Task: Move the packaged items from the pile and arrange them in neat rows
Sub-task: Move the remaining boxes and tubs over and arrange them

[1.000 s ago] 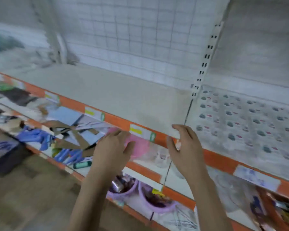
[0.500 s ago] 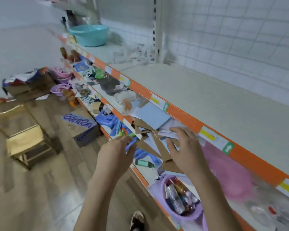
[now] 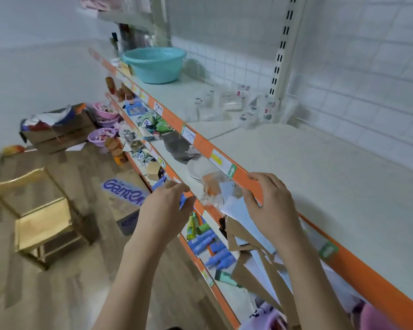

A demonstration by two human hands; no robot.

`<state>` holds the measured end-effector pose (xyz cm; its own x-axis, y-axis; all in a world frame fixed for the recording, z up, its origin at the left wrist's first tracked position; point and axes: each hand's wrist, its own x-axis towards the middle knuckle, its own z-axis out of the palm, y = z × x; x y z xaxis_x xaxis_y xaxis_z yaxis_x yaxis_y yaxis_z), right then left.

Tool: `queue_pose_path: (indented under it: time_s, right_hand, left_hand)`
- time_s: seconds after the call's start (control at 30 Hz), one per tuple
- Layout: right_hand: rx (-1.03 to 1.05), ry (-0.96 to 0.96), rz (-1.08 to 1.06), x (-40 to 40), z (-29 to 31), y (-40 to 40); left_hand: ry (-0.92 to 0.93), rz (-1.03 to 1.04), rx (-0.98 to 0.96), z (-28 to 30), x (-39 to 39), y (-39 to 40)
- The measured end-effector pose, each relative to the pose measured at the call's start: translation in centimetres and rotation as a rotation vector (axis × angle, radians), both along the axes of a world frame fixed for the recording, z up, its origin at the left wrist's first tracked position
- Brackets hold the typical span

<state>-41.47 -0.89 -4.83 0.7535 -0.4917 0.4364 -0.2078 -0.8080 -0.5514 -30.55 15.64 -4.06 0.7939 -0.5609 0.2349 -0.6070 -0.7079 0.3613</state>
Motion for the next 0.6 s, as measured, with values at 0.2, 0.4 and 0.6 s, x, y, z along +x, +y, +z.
queue_pose_path:
  time_s: [0.2,0.4,0.6]
  right_hand:
    - [-0.007,0.045,-0.111,7.4,-1.4,-2.7]
    - [-0.019,0.046,-0.234,17.6,-1.4,-5.1]
    - [-0.080,0.257,-0.189,28.6,-0.3,-8.9]
  left_hand:
    - [0.043,-0.136,-0.064,-2.0,9.5,-4.4]
    - [0.011,-0.265,-0.107,-1.3,21.6,-8.0]
    - [0.003,-0.271,-0.140,-0.1,32.5,-9.4]
